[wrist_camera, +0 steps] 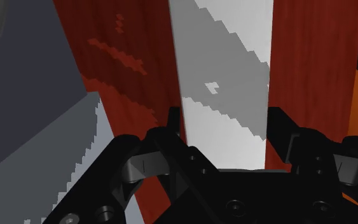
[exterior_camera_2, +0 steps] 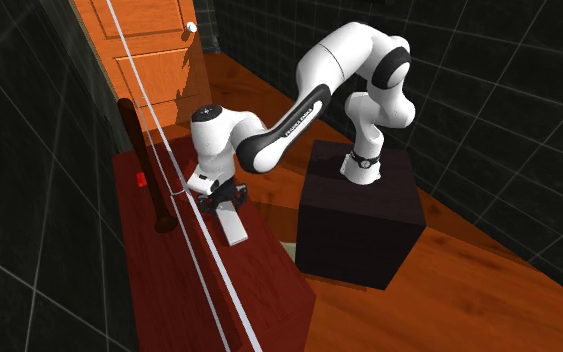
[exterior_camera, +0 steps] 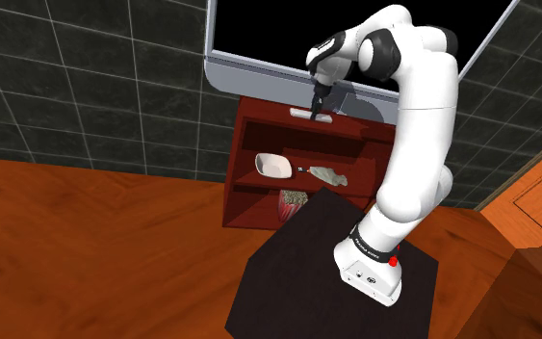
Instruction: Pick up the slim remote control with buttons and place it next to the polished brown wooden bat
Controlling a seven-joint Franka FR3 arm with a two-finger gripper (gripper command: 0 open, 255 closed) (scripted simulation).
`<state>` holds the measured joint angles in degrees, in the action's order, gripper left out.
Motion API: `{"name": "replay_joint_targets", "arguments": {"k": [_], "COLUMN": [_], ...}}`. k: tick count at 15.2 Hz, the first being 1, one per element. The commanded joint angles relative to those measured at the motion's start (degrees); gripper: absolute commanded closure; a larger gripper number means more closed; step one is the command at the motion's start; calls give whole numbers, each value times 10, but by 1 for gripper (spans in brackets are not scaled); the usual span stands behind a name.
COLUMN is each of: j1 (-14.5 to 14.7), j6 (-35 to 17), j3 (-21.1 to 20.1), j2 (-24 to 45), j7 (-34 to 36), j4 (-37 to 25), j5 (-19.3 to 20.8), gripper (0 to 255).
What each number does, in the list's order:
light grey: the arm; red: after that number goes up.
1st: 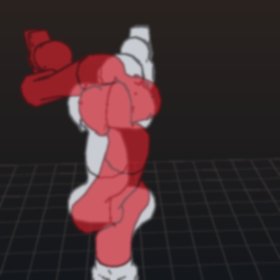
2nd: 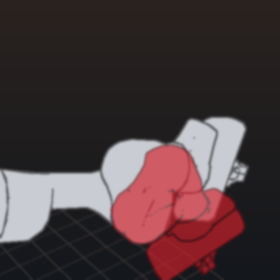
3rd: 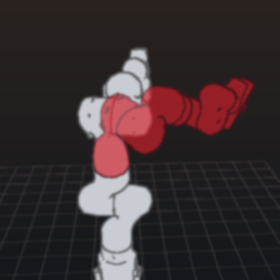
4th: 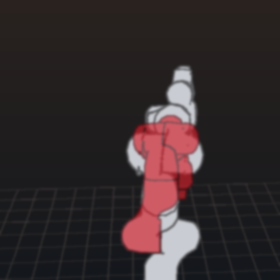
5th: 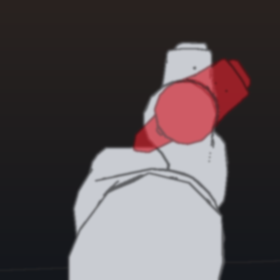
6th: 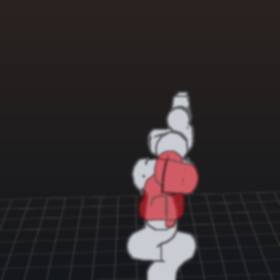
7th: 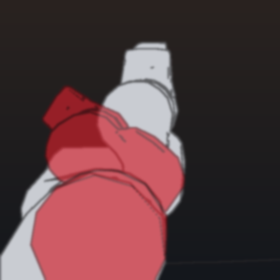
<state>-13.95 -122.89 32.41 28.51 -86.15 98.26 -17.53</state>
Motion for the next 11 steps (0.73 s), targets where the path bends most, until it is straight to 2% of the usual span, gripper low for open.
{"name": "replay_joint_targets", "arguments": {"k": [1,11], "j1": [2,8], "j6": [12,74], "j3": [2,15], "j2": [-5,-36], "j7": [4,17], "j4": [-7,-42], "j5": [5,26], "gripper": [255,255]}}
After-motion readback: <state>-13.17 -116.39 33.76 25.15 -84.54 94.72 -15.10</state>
